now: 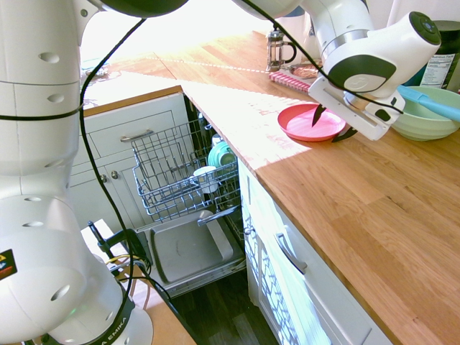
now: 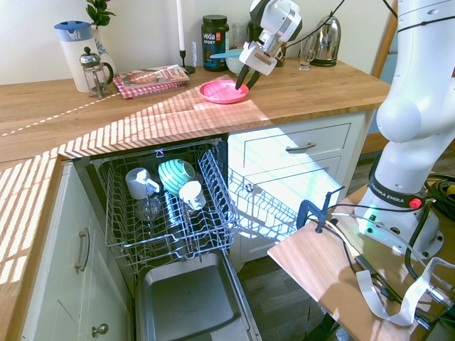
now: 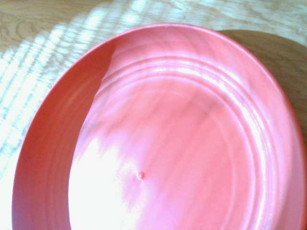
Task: Put the plate in the dishwasher
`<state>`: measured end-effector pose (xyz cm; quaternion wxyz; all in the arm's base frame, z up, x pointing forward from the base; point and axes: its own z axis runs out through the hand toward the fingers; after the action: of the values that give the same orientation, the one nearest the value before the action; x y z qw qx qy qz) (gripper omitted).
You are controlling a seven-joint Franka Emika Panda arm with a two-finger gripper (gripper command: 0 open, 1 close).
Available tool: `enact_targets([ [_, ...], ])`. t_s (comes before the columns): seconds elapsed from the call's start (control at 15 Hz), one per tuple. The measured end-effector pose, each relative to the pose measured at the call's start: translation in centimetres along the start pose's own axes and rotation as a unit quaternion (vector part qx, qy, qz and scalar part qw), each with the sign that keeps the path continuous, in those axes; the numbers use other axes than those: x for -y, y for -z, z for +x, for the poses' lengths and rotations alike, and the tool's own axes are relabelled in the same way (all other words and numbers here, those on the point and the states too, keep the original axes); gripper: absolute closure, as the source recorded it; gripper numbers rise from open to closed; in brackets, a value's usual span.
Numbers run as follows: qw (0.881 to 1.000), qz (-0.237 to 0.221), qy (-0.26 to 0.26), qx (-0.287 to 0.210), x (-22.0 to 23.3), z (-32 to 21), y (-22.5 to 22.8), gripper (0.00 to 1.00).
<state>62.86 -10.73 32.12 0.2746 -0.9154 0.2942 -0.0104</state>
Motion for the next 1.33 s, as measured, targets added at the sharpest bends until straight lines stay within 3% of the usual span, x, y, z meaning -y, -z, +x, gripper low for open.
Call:
enact_targets([
  [1.0, 1.0, 0.0, -0.004, 0.002, 1.8, -0.8, -2.1, 1.0],
  [1.2, 0.999, -0.025, 0.041, -0.025, 4.0, 0.3, 1.0, 1.0],
  [1.33, 0.995, -0.044, 0.087, -0.038, 8.4, -0.1, 4.5, 1.0],
])
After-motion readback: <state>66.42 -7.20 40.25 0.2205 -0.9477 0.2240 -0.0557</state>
